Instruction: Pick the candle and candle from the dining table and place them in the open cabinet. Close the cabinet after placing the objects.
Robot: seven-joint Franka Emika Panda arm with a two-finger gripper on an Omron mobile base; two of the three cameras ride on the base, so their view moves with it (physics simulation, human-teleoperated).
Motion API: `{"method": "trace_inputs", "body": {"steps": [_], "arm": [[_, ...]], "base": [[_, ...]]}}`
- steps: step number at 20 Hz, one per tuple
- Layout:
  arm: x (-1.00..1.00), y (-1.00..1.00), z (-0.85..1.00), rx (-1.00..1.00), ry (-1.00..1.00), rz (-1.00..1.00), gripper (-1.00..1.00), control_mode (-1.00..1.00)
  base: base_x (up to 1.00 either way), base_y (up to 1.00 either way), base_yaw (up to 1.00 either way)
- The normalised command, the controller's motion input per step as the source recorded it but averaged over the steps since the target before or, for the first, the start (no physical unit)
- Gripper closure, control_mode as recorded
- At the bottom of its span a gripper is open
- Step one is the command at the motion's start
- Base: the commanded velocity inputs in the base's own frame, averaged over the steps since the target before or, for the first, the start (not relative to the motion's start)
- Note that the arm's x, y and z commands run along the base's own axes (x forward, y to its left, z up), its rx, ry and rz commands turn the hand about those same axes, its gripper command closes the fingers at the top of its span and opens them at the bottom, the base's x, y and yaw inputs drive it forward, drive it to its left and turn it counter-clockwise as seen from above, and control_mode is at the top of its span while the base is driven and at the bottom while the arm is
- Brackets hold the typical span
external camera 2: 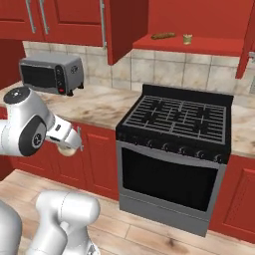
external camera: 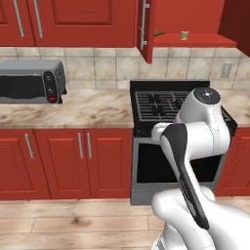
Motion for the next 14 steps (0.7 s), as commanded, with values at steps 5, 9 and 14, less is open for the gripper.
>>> {"method": "trace_inputs", "body": {"steps": [5,9,14], "arm": [[0.0,0.0,0.0,0.0,0.0,0.0,1.0,1.0],[0.0,0.0,0.0,0.0,0.0,0.0,1.0,1.0],[0.0,0.0,0.0,0.0,0.0,0.0,1.0,1.0]], "base": [[0.35,-0.69,0.02],[0.17,-0.39,-0.17],[0.6,-0.32,-0.44]]}}
